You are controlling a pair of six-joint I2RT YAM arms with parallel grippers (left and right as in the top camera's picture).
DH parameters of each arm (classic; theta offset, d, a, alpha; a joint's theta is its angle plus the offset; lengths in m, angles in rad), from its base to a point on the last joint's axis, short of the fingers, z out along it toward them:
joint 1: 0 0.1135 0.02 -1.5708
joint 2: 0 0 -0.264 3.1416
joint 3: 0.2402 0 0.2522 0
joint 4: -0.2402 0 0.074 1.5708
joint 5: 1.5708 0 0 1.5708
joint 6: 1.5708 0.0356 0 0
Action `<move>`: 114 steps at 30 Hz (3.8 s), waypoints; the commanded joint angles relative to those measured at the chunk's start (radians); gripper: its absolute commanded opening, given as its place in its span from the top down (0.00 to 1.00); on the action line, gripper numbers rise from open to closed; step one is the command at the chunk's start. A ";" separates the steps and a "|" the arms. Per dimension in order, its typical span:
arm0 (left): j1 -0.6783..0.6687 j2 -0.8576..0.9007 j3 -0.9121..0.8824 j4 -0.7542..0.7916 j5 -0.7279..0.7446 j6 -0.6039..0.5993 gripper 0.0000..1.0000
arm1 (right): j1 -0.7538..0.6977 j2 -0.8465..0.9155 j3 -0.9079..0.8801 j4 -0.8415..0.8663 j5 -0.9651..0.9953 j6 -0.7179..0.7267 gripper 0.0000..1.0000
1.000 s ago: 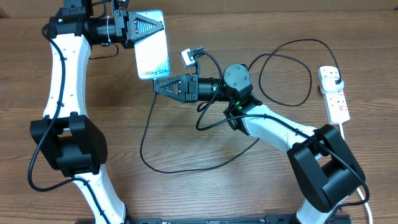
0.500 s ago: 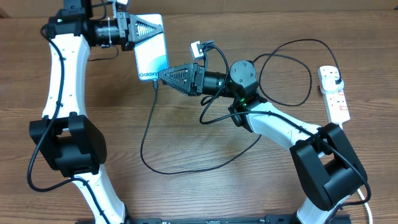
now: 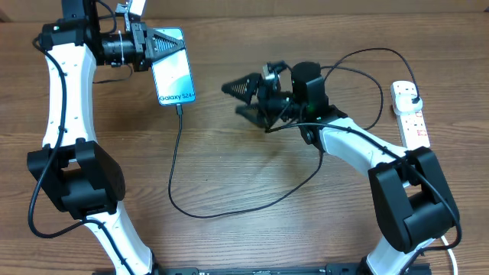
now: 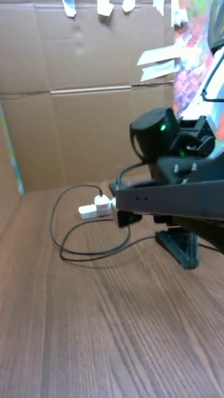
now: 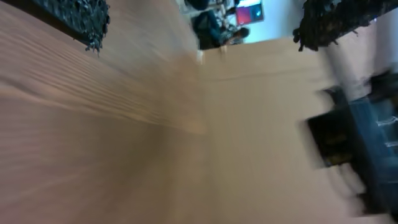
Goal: Plug charger to phone and switch on socket
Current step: 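Open the right gripper and pull it back from the phone, then lower the held phone flat onto the table with the left gripper, then open the left gripper to release the phone and lift away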
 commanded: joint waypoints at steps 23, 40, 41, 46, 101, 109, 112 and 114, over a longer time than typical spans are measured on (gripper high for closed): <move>-0.248 -0.015 -0.230 0.080 -0.176 0.046 0.96 | -0.015 -0.367 0.002 -0.828 0.761 -0.358 0.00; -0.309 -0.015 -0.613 0.516 -0.342 -0.226 0.96 | -0.015 -0.428 0.002 -0.878 0.776 -0.383 0.00; -0.309 -0.015 -0.624 0.536 -0.347 -0.233 0.96 | -0.015 -0.428 0.002 -0.883 0.776 -0.383 0.00; -0.311 -0.015 -0.665 0.594 -0.458 -0.281 0.96 | -0.015 -0.428 0.002 -0.901 0.776 -0.383 0.00; -0.405 0.021 -0.717 0.604 -0.642 -0.259 0.87 | -0.014 -0.428 0.002 -0.907 0.757 -0.382 0.00; -0.405 0.021 -0.717 0.603 -0.642 -0.259 0.68 | -0.014 -0.428 0.002 -0.907 0.757 -0.382 0.00; -0.405 0.021 -0.717 0.602 -0.642 -0.259 0.66 | -0.014 -0.428 0.002 -0.907 0.757 -0.382 0.00; -0.405 0.021 -0.717 0.600 -0.642 -0.258 0.65 | -0.014 -0.428 0.002 -0.907 0.757 -0.382 0.00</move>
